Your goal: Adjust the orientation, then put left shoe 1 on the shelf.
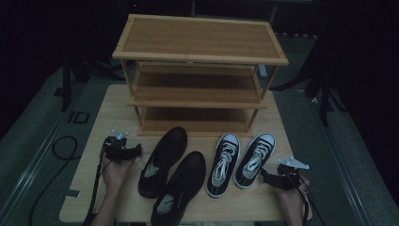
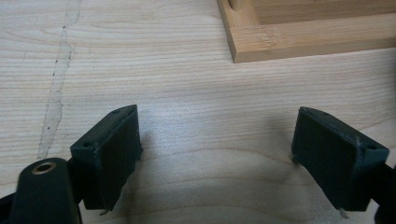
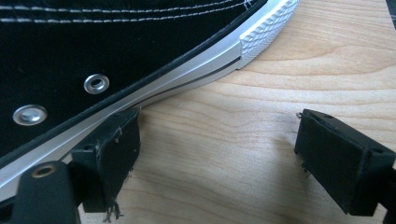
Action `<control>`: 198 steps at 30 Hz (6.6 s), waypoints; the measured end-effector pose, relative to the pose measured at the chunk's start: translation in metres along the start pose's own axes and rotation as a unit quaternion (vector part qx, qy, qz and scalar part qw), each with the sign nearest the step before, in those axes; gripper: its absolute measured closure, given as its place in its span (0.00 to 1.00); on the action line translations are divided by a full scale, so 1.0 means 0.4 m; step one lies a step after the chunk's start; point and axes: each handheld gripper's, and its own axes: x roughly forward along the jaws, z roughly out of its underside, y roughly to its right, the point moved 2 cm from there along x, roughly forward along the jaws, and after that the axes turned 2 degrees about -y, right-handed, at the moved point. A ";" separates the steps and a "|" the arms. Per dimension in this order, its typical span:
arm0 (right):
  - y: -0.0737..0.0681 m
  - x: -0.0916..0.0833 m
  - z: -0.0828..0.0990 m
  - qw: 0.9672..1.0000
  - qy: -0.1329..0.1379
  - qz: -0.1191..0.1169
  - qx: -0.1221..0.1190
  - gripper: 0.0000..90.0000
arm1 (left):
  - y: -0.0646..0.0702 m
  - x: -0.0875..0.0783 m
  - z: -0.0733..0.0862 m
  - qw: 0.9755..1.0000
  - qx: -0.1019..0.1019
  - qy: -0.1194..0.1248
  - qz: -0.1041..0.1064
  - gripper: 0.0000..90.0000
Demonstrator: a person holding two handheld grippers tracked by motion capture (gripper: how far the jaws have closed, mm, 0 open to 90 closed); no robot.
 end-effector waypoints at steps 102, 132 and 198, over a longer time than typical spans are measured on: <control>-0.003 0.000 0.000 1.000 0.000 0.001 0.001 0.16 | 0.212 -0.322 -0.076 0.968 0.203 -0.044 0.141 0.75; -0.004 0.000 0.000 1.000 -0.001 0.001 0.001 0.16 | 0.175 -0.200 -0.109 0.966 0.149 -0.123 0.171 0.97; -0.004 0.000 0.000 1.000 -0.001 0.000 0.001 0.16 | 0.208 -0.178 -0.249 0.989 0.048 0.064 0.121 0.75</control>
